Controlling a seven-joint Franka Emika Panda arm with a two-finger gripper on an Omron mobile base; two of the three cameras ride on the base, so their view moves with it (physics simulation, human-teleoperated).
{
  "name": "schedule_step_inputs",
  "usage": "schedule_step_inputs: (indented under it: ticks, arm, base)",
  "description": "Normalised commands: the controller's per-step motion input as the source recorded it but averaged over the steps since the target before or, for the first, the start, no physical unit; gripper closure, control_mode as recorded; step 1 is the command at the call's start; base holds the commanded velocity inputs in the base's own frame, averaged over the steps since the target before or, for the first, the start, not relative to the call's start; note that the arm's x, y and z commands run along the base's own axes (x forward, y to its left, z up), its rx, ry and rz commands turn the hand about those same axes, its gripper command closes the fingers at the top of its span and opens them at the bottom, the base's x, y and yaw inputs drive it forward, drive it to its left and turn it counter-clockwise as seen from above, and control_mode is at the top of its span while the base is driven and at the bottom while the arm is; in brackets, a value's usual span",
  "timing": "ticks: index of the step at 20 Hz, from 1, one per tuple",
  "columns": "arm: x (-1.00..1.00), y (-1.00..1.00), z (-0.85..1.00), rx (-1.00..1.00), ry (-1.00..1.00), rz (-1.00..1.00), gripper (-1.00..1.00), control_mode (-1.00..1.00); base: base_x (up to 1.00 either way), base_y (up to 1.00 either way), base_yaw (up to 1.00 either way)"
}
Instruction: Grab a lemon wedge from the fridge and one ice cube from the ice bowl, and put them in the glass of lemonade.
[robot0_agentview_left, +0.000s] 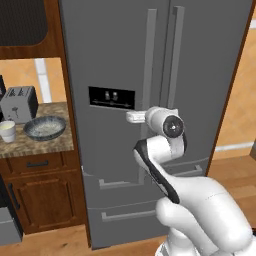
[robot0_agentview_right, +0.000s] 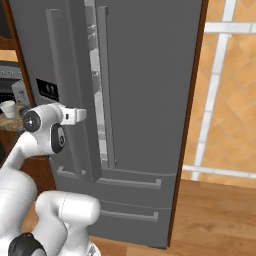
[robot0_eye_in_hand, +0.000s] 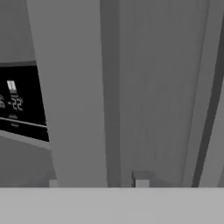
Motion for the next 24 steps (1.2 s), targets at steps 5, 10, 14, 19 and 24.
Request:
schedule_step_inputs:
  ticks: [5, 10, 14, 19, 24]
  arm:
    - [-0.89, 0.46, 0.93, 0.10, 0.02, -0.03, 1.00, -1.00]
    - [-0.47, 0.41, 0.97, 0.00, 0.03, 0.00, -1.00, -1.00]
    - [-0.55, -0.06, 0.71, 0.16, -0.16, 0.00, -1.00, -1.00]
    - [-0.36, -0.94, 0.56, 0.82, -0.11, -0.11, -1.00, -1.00]
    - [-0.24, -1.00, 0.40, 0.99, 0.01, -0.03, -1.00, -1.00]
  base:
    - [0.00, 0.00, 0.00]
    - [0.00, 0.00, 0.00]
    - [0.00, 0.00, 0.00]
    - [0.00, 0.00, 0.00]
    - [0.00, 0.00, 0.00]
